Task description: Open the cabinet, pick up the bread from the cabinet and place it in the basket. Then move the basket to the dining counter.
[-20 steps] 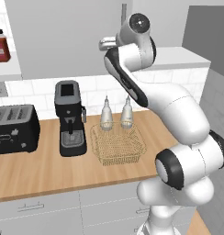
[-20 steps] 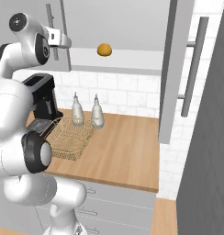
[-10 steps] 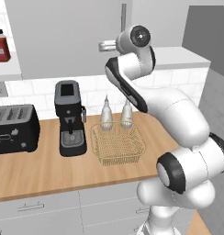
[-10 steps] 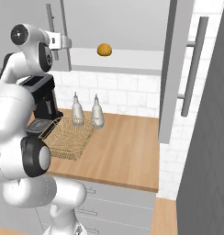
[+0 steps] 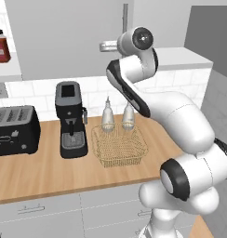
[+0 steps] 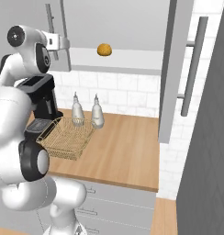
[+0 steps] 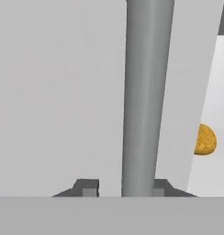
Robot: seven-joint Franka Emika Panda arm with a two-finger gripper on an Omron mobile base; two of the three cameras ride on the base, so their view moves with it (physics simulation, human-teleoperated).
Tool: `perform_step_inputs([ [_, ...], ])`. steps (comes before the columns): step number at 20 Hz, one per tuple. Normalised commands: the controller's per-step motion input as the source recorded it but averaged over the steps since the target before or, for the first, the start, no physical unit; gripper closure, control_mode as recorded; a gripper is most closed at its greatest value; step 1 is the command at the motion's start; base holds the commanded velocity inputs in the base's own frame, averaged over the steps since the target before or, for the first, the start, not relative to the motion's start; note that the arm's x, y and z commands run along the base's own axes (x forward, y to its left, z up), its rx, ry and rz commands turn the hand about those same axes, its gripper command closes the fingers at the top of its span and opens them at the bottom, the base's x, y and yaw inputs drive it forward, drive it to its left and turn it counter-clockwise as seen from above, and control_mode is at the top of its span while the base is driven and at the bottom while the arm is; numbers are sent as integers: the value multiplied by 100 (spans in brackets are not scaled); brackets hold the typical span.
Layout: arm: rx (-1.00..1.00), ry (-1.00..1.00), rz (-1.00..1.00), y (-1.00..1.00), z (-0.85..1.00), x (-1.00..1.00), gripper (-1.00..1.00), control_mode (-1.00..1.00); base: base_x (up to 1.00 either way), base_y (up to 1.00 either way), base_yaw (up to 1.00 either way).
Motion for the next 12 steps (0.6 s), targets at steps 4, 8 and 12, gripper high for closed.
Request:
perform_step_inputs([
  [4, 0, -8, 7, 4, 7, -87, 100, -100, 0, 0, 0],
  [8, 0, -2, 6, 12, 13, -100, 100, -100, 0, 0, 0],
  [12, 0, 0, 0, 35, 16, -100, 100, -100, 0, 0, 0],
])
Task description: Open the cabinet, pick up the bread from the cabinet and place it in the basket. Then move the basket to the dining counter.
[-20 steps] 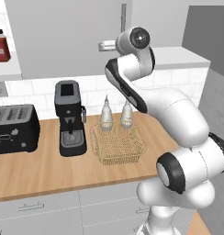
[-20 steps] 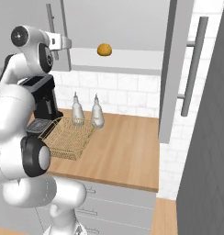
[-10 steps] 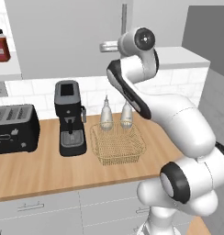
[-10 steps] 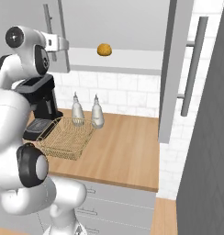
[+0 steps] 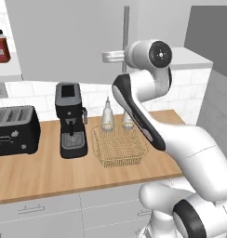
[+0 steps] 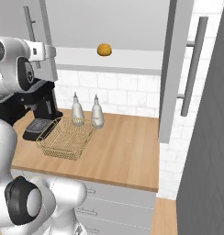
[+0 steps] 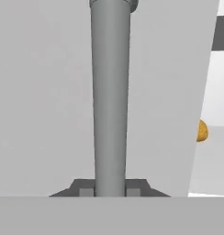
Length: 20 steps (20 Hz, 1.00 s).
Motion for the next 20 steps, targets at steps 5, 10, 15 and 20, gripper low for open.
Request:
perform_step_inputs([
  [5, 0, 6, 0, 61, 18, -100, 100, -100, 0, 0, 0],
  [10, 0, 17, 0, 63, 22, -100, 100, -100, 0, 0, 0],
  [15, 0, 17, 0, 97, 2, -100, 100, -100, 0, 0, 0],
  [20, -2, 0, 0, 70, -25, -55, -100, -100, 0, 0, 0],
])
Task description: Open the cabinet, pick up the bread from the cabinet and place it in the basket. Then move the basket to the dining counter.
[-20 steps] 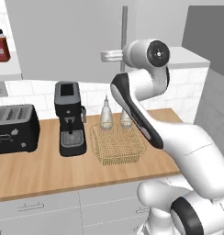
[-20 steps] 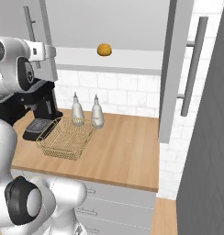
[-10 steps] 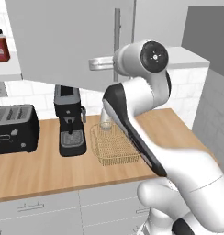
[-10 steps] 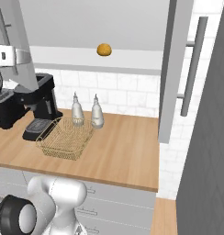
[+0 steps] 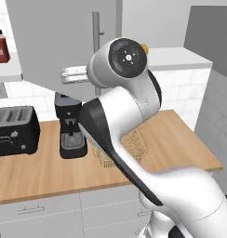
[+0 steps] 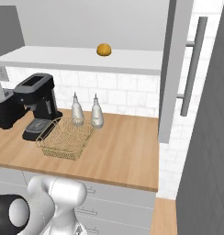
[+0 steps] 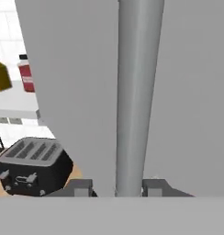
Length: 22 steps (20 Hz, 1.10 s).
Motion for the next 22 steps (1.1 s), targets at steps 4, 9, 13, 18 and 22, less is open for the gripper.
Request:
perform_step_inputs([
  [4, 0, 0, -4, -3, -2, -59, -100, -100, 0, 0, 0],
  [9, 16, 9, 0, -57, -11, -34, -100, -100, 0, 0, 0],
  [13, 41, 18, 2, -100, -4, -8, -100, -100, 0, 0, 0],
  [18, 37, 17, 2, -94, 0, 39, -100, -100, 0, 0, 0],
  [22, 35, 13, 9, -45, 0, 86, -100, -100, 0, 0, 0],
])
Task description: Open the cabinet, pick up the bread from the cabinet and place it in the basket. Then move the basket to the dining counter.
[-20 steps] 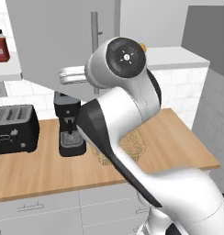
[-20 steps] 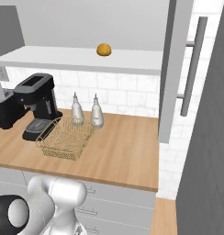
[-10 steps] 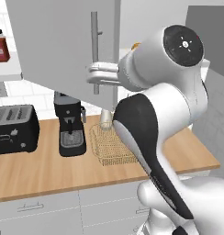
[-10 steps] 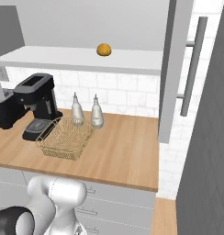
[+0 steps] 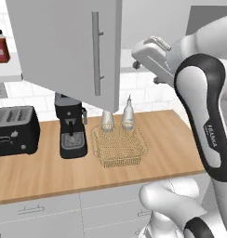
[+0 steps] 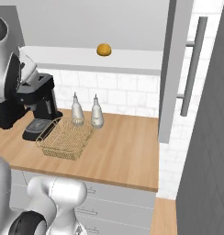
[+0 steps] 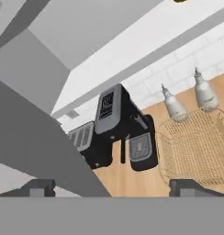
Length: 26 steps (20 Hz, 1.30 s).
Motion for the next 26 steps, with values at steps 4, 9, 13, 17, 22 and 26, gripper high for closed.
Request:
perform_step_inputs([
  [4, 30, 7, 9, 0, 0, 80, -100, -100, 0, 0, 0],
  [9, 26, 5, 11, 41, -21, 93, -100, -100, 0, 0, 0],
  [13, 23, 6, 25, 58, -6, 97, -100, -100, 0, 0, 0],
  [17, 27, 23, 42, 48, 20, 25, -100, -100, 0, 0, 0],
  [22, 15, 16, 41, 90, 10, -9, -100, -100, 0, 0, 0],
  [26, 5, 5, 34, 100, 0, -16, -100, -100, 0, 0, 0],
])
